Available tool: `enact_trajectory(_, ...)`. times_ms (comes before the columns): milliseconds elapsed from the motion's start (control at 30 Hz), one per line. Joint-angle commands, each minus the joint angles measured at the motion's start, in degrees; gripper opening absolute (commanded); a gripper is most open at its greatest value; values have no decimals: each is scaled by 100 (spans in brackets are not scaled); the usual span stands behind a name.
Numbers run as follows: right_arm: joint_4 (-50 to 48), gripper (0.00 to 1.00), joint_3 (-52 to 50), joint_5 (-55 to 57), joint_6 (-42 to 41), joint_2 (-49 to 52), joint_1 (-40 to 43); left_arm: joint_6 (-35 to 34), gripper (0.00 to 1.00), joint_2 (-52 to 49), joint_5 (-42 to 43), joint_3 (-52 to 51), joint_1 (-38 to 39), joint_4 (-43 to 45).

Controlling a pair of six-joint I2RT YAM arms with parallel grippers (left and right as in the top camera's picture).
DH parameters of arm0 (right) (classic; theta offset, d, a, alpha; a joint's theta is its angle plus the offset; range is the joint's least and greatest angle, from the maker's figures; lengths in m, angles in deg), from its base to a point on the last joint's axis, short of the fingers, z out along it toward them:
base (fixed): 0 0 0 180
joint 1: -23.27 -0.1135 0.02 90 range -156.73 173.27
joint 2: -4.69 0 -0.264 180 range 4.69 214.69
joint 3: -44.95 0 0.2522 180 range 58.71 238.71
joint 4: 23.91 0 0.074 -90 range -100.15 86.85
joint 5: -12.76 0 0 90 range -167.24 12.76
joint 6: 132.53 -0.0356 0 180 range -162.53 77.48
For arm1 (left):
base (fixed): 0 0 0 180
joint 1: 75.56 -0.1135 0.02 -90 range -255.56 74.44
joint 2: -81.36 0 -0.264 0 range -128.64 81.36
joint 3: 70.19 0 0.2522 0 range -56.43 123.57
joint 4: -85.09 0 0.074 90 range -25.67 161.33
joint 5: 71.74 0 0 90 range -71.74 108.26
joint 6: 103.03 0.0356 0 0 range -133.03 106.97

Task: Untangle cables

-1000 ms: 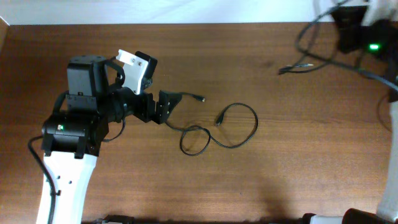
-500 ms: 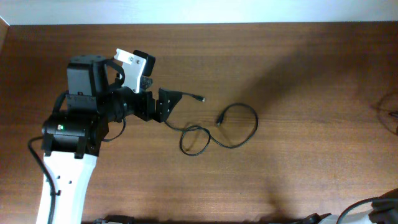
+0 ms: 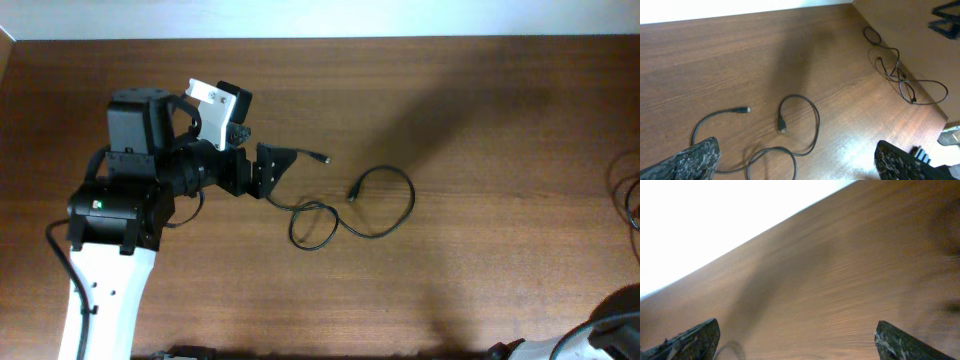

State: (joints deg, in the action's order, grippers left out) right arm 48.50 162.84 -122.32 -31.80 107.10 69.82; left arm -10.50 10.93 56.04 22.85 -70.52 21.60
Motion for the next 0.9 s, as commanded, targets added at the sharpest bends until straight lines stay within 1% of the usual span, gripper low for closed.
enact_trajectory(0, 468, 91, 28, -378, 566, -13, -1255, -37, 99, -31, 317, 26, 22, 13)
enact_trajectory(100, 957, 90, 28, -345, 922, -13, -2723, -35, 98, -26, 313, 26, 22, 15)
enact_trajectory(133, 1150, 86, 28, 9, 927, -13, -3204, -33, 98, -26, 306, 26, 22, -9)
enact_trajectory(167, 1558, 77, 28, 627, 1051, -13, -3821, -31, 98, -26, 293, 26, 22, -48)
enact_trajectory(267, 2044, 74, -37, 1117, 1047, -13, -4843, -33, 98, -26, 289, 26, 17, -44)
enact_trajectory(367, 2041, 74, -326, 1137, 929, -13, -5694, -35, 98, -26, 26, 26, 17, -50)
enact_trajectory(400, 1904, 81, -476, 1132, 673, -13, -5866, -33, 98, -26, -22, 26, 17, -50)
enact_trajectory(433, 1486, 80, -844, 1132, 90, -13, -6151, -33, 98, -26, -63, 26, 17, -46)
enact_trajectory(500, 629, 75, -1532, 1134, -699, -13, -6481, -33, 98, -26, -341, 26, 17, -50)
enact_trajectory(533, 90, 74, -1917, 1132, -1220, -13, -6645, -33, 98, -26, -378, 26, 17, -50)
enact_trajectory(567, -542, 71, -2354, 1132, -1792, -13, -6852, -35, 98, -26, -424, 26, 17, -50)
enact_trajectory(633, -1423, 65, -2920, 1137, -2505, -13, -7154, -33, 98, -26, -597, 26, 17, -48)
enact_trajectory(667, -2098, 59, -3281, 1182, -3143, -13, -7381, -33, 98, -26, -640, 26, 17, -48)
enact_trajectory(700, -2409, 53, -3517, 1458, -3663, -13, -7608, -35, 95, -26, -916, 26, 17, -37)
enact_trajectory(733, -2509, 52, -3672, 1587, -3954, -13, -7871, -35, 93, -26, -1523, 26, 17, -2)
enact_trajectory(767, -2505, 49, -3676, 1580, -4022, -13, -8100, -35, 93, -15, -2065, 26, 17, -4)
enact_trajectory(800, -2424, 51, -3676, 1587, -4046, -13, -8303, -35, 94, -15, -2153, 26, 17, -4)
enact_trajectory(867, -2129, 51, -3676, 1725, -4129, -13, -8411, -35, 94, -15, -2153, 26, 17, -11)
